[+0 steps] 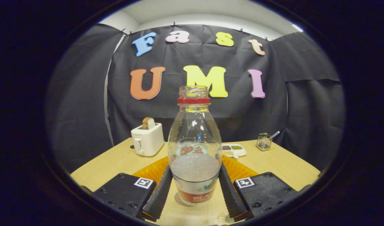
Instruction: Take the bottle from table, then pour the juice into the cup, finally place the bottle on the coaster
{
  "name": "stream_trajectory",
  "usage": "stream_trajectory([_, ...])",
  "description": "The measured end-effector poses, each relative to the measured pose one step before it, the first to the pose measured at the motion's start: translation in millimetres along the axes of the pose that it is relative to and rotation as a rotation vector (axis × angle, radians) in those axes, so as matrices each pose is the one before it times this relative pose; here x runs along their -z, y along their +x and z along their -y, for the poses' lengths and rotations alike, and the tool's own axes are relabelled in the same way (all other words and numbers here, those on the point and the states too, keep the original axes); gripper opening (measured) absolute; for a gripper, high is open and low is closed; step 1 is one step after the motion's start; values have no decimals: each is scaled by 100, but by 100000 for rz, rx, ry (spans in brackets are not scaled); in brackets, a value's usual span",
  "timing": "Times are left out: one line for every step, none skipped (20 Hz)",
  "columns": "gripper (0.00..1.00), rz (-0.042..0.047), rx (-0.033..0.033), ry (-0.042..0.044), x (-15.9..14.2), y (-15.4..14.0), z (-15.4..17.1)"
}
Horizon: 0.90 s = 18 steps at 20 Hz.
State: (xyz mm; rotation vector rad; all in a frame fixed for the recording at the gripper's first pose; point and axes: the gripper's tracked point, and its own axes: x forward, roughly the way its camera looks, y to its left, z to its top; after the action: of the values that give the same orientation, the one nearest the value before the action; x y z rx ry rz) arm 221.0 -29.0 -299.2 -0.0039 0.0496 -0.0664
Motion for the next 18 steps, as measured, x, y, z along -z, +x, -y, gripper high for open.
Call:
stream_trajectory([80,-758,824,-162,1075,605,159])
stream_trajectory([81,-456,153,640,914,649,7])
stream_trajectory([81,-454,-361,1151,794,481,-47])
stream_trajectory([81,-622,-476,943,849,597,-177])
stream_trajectory([81,-763,-604,794,793,457,-141])
stream_trajectory([81,-378,-674,-17,717,662,-188])
stream_trajectory([81,-595,-598,-351,692,492,-190])
stream_trajectory([81,-776,173,-1438,693,567,-135])
stream_trajectory([81,-805,1312,-1271,632,244,217])
stream_trajectory([81,524,823,263,257,298,132])
stream_trajectory([81,1172,-534,881,85,179,-271])
stream_trajectory([81,395,-1459,956,310,320,-613])
stream_trajectory([81,-986,-1253,-757,538,159,-454])
stream_trajectory([81,-2046,1001,-1100,803,139,248])
stream_trajectory([81,2265,315,134,-536,-274,-41])
stream_trajectory([81,-361,600,-153,82,-180,197])
stream_trajectory([82,144,-625,1055,113,144,-180])
stream_trajectory([83,-325,-2850,1145,-61,-321,-455])
